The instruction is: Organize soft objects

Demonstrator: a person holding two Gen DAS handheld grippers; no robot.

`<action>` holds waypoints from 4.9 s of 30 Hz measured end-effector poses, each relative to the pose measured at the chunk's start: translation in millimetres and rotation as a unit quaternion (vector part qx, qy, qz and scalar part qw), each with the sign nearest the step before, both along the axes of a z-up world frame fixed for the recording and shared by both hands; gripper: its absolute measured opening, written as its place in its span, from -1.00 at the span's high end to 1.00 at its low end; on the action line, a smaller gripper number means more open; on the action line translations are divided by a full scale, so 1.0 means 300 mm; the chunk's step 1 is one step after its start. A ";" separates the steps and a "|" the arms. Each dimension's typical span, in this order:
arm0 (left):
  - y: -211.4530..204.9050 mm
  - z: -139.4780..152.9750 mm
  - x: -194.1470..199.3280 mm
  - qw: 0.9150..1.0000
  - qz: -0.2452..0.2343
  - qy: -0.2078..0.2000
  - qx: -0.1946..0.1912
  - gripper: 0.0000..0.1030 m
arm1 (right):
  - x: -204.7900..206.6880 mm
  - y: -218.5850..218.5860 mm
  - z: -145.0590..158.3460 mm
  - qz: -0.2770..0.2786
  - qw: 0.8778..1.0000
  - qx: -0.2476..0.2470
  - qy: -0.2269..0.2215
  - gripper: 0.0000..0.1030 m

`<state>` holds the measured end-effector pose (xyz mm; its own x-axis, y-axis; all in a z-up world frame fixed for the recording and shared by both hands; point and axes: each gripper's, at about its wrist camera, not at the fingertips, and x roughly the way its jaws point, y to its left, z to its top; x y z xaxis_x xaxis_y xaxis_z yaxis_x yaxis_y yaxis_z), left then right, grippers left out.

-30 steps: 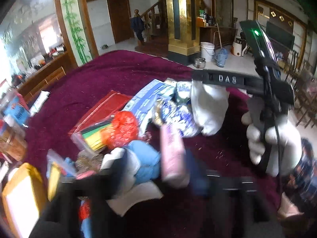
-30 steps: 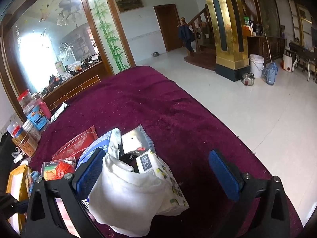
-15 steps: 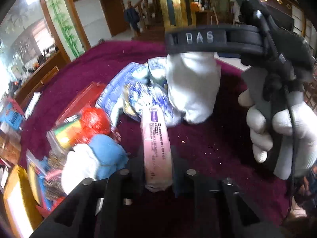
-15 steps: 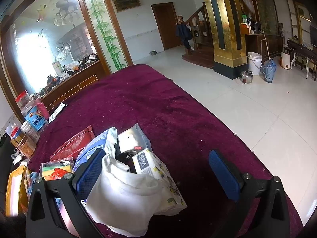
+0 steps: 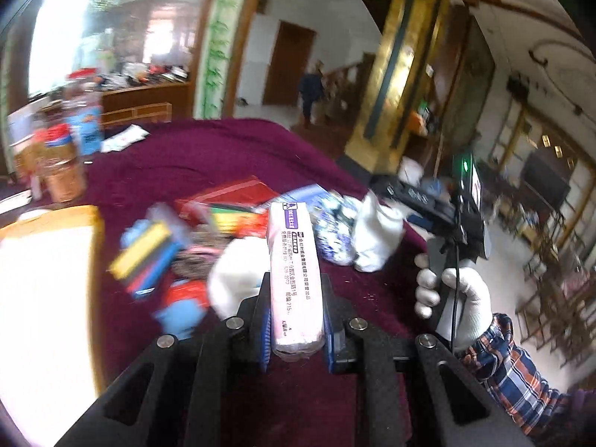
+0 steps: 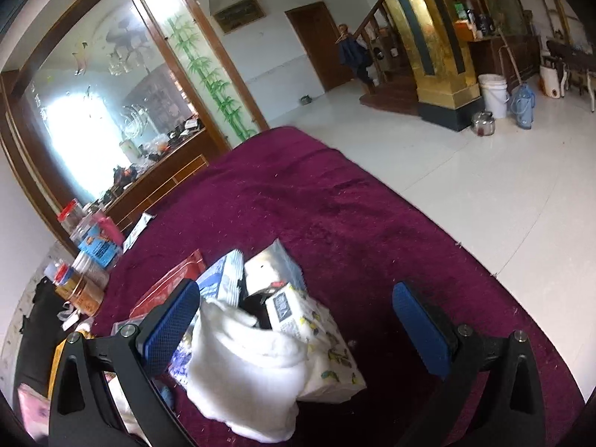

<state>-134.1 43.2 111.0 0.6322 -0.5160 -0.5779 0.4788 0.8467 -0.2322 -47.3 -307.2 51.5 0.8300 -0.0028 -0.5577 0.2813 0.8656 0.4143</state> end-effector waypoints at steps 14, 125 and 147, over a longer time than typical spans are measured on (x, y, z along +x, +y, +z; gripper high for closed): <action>0.467 -0.028 -0.091 0.988 0.140 0.002 -0.061 0.60 | -0.044 0.185 -0.025 0.044 0.991 -0.078 0.099 0.46; -0.030 -0.363 0.316 0.946 0.241 0.157 0.147 -0.99 | 0.061 0.320 -0.136 0.209 0.940 -0.203 0.175 -1.00; -0.026 -0.359 0.336 0.950 0.209 0.175 0.152 -0.99 | 0.059 0.319 -0.136 0.209 0.940 -0.203 0.175 -1.00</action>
